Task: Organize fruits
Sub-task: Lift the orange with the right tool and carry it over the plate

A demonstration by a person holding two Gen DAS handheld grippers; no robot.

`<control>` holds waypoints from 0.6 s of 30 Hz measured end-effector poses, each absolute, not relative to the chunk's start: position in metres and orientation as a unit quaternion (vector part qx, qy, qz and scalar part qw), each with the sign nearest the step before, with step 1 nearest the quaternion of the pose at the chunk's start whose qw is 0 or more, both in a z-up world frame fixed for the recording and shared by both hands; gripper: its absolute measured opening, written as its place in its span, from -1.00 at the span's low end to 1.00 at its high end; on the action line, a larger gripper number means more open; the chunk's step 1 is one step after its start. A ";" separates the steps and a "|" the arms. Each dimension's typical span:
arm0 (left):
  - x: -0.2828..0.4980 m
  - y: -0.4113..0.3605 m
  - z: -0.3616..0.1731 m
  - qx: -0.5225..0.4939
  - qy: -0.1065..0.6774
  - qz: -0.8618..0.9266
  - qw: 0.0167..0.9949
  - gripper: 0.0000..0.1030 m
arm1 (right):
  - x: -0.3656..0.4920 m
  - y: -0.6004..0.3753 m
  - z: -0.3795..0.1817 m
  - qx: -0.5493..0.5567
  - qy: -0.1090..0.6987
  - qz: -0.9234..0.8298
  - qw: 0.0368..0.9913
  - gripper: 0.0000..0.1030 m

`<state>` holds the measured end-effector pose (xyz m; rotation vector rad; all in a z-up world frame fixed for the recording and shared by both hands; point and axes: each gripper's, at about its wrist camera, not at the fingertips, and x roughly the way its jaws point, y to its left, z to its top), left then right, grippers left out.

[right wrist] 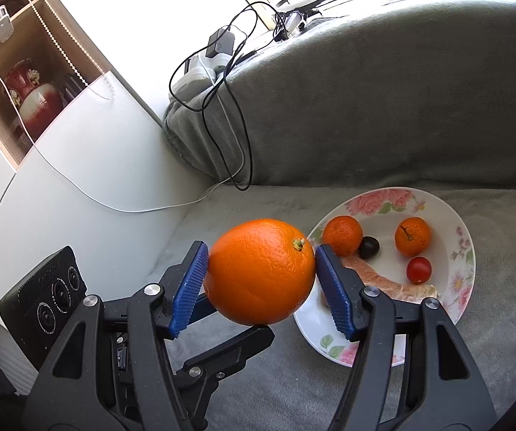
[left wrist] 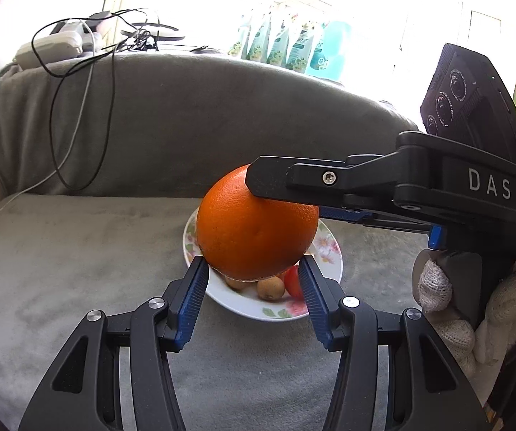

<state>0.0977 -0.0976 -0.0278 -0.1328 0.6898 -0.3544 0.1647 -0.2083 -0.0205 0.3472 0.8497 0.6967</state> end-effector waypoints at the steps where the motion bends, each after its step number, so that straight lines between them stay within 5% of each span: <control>1: 0.099 -0.101 -0.028 -0.063 0.337 -0.175 0.923 0.00 | 0.166 -0.213 -0.022 0.166 0.402 0.327 0.839 0.26; 18: 0.133 -0.126 -0.044 -0.052 0.366 -0.191 0.909 0.00 | 0.190 -0.245 -0.048 0.206 0.425 0.302 0.828 0.26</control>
